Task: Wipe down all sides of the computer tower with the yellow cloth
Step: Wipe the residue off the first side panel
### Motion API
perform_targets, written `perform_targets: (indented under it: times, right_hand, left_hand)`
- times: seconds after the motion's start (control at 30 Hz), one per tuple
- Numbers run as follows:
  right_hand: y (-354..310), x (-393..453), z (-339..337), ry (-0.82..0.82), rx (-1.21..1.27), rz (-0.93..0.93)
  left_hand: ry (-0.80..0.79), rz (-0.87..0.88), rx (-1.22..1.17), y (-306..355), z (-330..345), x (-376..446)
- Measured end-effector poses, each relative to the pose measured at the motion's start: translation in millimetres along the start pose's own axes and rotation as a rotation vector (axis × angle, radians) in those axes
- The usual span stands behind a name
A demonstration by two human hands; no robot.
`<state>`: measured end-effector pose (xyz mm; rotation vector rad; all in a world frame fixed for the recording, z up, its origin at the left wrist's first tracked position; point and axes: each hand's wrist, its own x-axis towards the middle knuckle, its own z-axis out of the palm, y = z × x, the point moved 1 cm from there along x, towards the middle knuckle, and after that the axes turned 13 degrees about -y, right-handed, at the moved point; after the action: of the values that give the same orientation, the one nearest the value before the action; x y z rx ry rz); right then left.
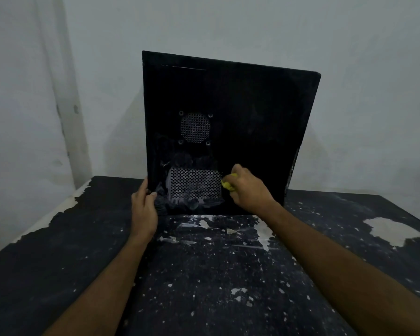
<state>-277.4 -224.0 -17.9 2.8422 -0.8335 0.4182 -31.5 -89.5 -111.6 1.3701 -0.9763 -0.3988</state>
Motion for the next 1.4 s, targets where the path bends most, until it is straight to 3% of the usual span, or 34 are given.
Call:
perform_targets:
  times: [0.13,0.27,0.4,0.5,0.57,0.7,0.83,0.87,1.0,1.13,1.17,1.3,1.4]
  right_hand:
    - [6,-1,5,0.244,0.186,0.194]
    - [-7,-7,22,0.006,0.038,0.033]
    - [-1,-1,13,0.234,0.188,0.218]
    - [-15,-3,27,0.072,0.054,0.072]
    - [-13,-5,26,0.014,0.052,0.083]
    - [-14,2,17,0.236,0.178,0.207]
    - [-20,0,26,-0.025,0.027,0.084]
    - [-14,-1,23,-0.028,0.034,0.108]
    - [-9,-2,17,0.216,0.161,0.188]
    - [-18,-11,46,-0.163,-0.064,-0.009]
    - [-14,-12,47,-0.169,-0.058,0.012]
    - [-9,-12,51,0.083,0.100,0.163]
    - [-16,-18,73,-0.031,-0.016,0.029]
  left_hand:
    - [0.002,-0.006,0.004,-1,1,1]
    - [-0.003,-0.008,0.012,0,1,1]
    - [0.006,-0.002,0.014,1,2,2]
    - [0.003,-0.003,0.008,0,1,1]
    - [0.001,0.000,0.008,0,1,1]
    - [0.014,0.001,0.006,2,2,1]
    - [0.010,-0.017,-0.003,3,1,0]
    - [0.007,-0.015,-0.003,3,1,0]
    - [0.018,-0.001,0.010,3,1,0]
    - [0.010,-0.003,0.012,5,1,-1]
    - [0.009,0.001,0.011,5,1,-2]
    - [0.029,-0.007,0.019,7,2,-1]
    - [0.016,-0.001,0.020,8,2,-3]
